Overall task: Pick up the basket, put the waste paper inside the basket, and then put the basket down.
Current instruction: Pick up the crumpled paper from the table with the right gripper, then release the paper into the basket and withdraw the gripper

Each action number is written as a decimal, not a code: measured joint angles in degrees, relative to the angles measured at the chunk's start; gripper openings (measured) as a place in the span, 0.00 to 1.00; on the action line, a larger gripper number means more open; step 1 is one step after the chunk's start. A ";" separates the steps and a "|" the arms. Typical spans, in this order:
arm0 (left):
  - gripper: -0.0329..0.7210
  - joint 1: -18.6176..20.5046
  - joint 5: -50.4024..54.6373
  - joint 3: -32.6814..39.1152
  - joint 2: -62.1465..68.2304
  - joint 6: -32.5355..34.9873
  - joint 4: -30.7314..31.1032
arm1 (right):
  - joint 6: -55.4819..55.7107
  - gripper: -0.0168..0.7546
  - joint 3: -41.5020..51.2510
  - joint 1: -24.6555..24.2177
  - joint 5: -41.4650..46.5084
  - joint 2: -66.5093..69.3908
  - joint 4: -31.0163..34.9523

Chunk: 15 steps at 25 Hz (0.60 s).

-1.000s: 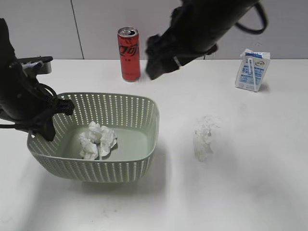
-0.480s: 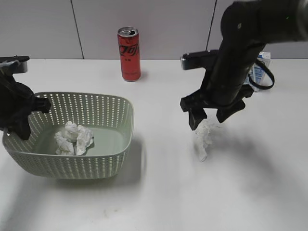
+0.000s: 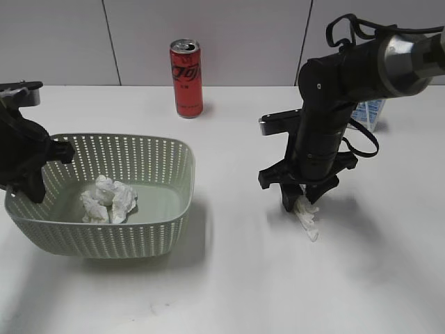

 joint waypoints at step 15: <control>0.04 -0.59 -2.50 0.00 0.00 0.00 -4.62 | -28.36 0.05 -0.04 2.04 -2.72 -20.31 28.45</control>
